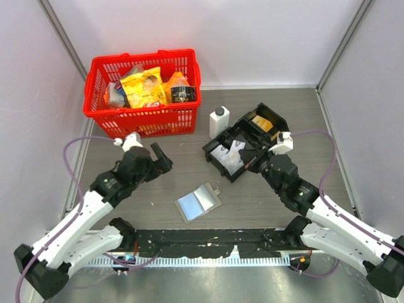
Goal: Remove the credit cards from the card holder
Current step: Place the credit card in the storage box.
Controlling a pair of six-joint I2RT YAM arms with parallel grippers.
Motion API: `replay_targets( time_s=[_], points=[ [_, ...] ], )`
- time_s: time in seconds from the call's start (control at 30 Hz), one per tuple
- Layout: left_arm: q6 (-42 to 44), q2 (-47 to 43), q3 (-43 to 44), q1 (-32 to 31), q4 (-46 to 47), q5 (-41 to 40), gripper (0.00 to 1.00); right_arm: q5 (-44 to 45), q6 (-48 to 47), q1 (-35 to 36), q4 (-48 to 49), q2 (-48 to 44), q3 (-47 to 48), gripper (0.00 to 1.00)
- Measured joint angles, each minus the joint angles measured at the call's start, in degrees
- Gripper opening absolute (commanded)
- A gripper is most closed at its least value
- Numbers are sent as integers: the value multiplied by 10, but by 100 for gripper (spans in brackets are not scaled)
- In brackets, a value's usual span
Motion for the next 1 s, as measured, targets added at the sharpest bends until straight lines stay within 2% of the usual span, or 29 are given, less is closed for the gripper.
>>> replay_targets(
  time_s=[0.2,0.4,0.7,1.0],
  points=[
    [75,-85,54,39,-96,-71,100,106,58,-3,25,-18,-55,1],
    [140,-172,64,40,-146,-160,100,124,87,-3,81,70,-68,1],
    [174,-340,-21,40,-142,-262,100,146,162,-3,159,154,-100,1],
    [175,-399,-27,40,-130,-308,100,160,246,-3,195,232,-106,1]
  ],
)
